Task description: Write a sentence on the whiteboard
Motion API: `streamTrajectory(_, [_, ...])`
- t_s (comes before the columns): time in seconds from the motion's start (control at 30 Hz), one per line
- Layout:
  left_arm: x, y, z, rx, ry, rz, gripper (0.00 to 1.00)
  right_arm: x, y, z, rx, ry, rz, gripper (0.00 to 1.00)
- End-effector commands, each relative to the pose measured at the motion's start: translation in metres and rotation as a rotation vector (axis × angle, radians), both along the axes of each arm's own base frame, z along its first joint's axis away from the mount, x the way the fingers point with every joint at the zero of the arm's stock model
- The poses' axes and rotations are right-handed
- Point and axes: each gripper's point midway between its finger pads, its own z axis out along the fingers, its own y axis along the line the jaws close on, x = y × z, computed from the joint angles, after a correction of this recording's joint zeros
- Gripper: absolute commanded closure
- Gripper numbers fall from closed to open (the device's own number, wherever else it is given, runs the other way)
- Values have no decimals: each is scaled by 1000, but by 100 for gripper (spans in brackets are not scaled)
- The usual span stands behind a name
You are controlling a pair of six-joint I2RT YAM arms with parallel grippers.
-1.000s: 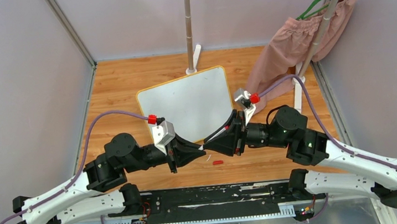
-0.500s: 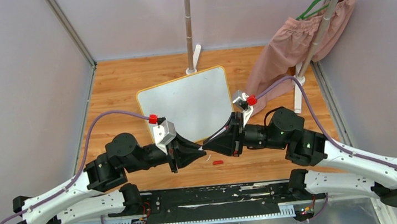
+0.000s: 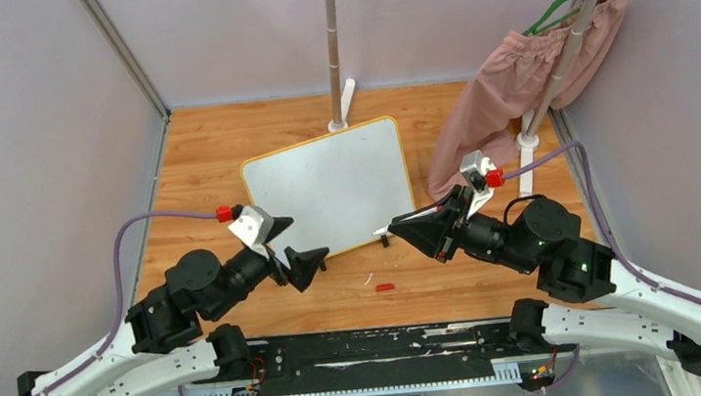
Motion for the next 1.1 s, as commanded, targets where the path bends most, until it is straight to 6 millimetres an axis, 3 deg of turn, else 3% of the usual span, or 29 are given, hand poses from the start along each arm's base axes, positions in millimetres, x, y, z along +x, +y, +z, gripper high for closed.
streamTrajectory(0.0, [40,34,20,65,-43,254,0,14,-11,-20,-90,-35,-91,100])
streamTrajectory(0.1, [62,48,38,52,-41,345,0,15,-14,-24,-100,-39,-100,100])
streamTrajectory(0.23, [95,81,62,-8,-3,476,0,13,-15,-28,-110,-41,-94,100])
streamTrajectory(0.37, [110,112,72,-82,14,614,0,11,-16,-30,-110,-40,-87,100])
streamTrajectory(0.5, [122,127,45,-187,108,678,0,7,-15,-28,-108,-51,-65,100])
streamTrajectory(0.7, [127,114,3,-466,200,574,0,-2,-10,-18,-99,-81,-2,100])
streamTrajectory(0.83, [126,106,-1,-663,176,462,1,-11,-5,-11,-82,-94,52,100])
streamTrajectory(1.07, [128,107,-21,-762,176,415,1,-15,-3,-4,-41,-105,75,100])
